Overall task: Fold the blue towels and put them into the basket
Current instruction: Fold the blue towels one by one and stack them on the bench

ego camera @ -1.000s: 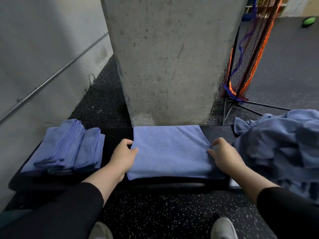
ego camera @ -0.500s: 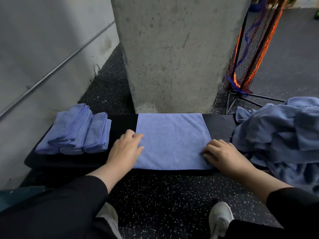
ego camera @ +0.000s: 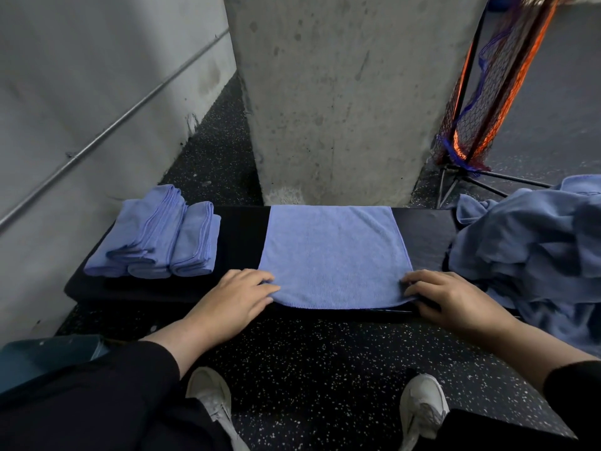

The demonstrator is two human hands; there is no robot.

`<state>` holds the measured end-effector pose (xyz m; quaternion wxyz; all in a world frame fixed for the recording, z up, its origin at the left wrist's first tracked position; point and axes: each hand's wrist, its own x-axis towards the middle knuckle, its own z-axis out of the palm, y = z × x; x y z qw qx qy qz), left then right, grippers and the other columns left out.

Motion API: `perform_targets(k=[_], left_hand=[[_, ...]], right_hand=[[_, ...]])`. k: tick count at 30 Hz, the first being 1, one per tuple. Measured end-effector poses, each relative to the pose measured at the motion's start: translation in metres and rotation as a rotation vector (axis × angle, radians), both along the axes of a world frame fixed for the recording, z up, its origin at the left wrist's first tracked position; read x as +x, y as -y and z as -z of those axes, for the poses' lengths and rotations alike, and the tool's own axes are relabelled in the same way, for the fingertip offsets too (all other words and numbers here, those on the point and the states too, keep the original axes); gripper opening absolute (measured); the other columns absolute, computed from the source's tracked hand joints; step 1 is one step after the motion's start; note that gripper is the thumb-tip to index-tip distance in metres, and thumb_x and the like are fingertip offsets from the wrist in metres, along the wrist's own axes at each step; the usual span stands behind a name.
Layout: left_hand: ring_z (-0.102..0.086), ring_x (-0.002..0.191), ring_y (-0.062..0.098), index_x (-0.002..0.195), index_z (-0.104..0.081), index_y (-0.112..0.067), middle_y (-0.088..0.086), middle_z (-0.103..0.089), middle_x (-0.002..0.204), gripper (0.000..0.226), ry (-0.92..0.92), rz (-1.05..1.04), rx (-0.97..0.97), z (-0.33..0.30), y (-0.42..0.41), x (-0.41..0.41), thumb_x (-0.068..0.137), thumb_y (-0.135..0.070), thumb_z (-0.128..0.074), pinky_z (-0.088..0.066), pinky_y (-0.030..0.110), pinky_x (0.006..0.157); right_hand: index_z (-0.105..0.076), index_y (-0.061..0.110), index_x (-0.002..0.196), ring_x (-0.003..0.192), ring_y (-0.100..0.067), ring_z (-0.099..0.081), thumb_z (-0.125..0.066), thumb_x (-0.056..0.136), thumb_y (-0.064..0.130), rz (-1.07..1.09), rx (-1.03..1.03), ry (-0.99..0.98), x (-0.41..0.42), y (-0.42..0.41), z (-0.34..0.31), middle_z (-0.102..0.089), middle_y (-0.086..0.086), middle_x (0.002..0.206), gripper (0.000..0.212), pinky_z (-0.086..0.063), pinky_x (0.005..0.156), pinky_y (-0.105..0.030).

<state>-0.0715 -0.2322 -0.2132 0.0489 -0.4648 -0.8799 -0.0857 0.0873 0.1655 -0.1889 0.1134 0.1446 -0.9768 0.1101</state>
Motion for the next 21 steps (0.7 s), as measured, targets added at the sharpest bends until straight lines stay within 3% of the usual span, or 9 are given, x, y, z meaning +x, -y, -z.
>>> perform_targets(k=[5, 8, 11, 14, 18, 21], left_hand=[[-0.051, 0.107, 0.004, 0.107, -0.065, -0.027, -0.018, -0.057, 0.114, 0.037, 0.071, -0.051, 0.042, -0.003, -0.003, -0.003, 0.101, -0.045, -0.033, -0.036, 0.025, 0.094], [-0.047, 0.097, 0.004, 0.099, -0.058, -0.026, -0.017, -0.054, 0.105, 0.021, 0.149, -0.100, 0.063, -0.010, -0.007, -0.001, 0.105, -0.031, -0.039, -0.036, 0.028, 0.089], [-0.042, 0.089, 0.001, 0.088, -0.047, -0.031, -0.017, -0.046, 0.093, 0.023, 0.251, -0.165, 0.053, -0.019, -0.011, 0.000, 0.107, -0.026, -0.035, -0.033, 0.029, 0.087], [-0.041, 0.089, -0.001, 0.083, -0.041, -0.031, -0.015, -0.043, 0.090, 0.027, 0.273, -0.152, 0.041, -0.023, -0.013, 0.002, 0.106, -0.034, -0.028, -0.030, 0.028, 0.086], [-0.039, 0.085, 0.003, 0.079, -0.035, -0.027, -0.013, -0.041, 0.088, 0.037, 0.253, -0.122, 0.051, -0.026, -0.014, 0.005, 0.095, -0.061, -0.037, -0.031, 0.023, 0.085], [-0.040, 0.085, 0.005, 0.075, -0.027, -0.030, -0.013, -0.043, 0.089, 0.038, 0.200, -0.093, 0.045, -0.024, -0.012, 0.005, 0.092, -0.056, -0.050, -0.033, 0.022, 0.086]], right_hand=[[-0.070, 0.017, 0.094, 0.089, -0.014, -0.069, -0.074, 0.087, 0.016, 0.065, -0.067, 0.015, -0.008, 0.001, 0.007, -0.068, 0.009, 0.109, 0.008, -0.057, 0.073, -0.036], [-0.067, 0.018, 0.096, 0.081, -0.015, -0.068, -0.067, 0.092, 0.020, 0.156, -0.143, 0.059, -0.010, 0.006, 0.000, -0.069, 0.010, 0.097, 0.005, -0.055, 0.070, -0.035], [-0.060, 0.022, 0.096, 0.073, -0.018, -0.063, -0.061, 0.096, 0.026, 0.258, -0.173, 0.139, -0.010, 0.010, -0.010, -0.064, 0.011, 0.082, 0.004, -0.049, 0.065, -0.037], [-0.050, 0.028, 0.091, 0.074, -0.022, -0.061, -0.057, 0.099, 0.028, 0.321, -0.172, 0.228, -0.012, 0.012, -0.018, -0.066, 0.006, 0.079, 0.010, -0.047, 0.066, -0.039], [-0.048, 0.033, 0.089, 0.067, -0.014, -0.054, -0.055, 0.099, 0.030, 0.357, -0.194, 0.313, -0.013, 0.015, -0.028, -0.059, 0.013, 0.071, 0.013, -0.046, 0.069, -0.036], [-0.048, 0.035, 0.088, 0.064, -0.004, -0.053, -0.053, 0.100, 0.031, 0.364, -0.190, 0.357, -0.012, 0.015, -0.033, -0.060, 0.013, 0.070, 0.014, -0.048, 0.071, -0.034]])
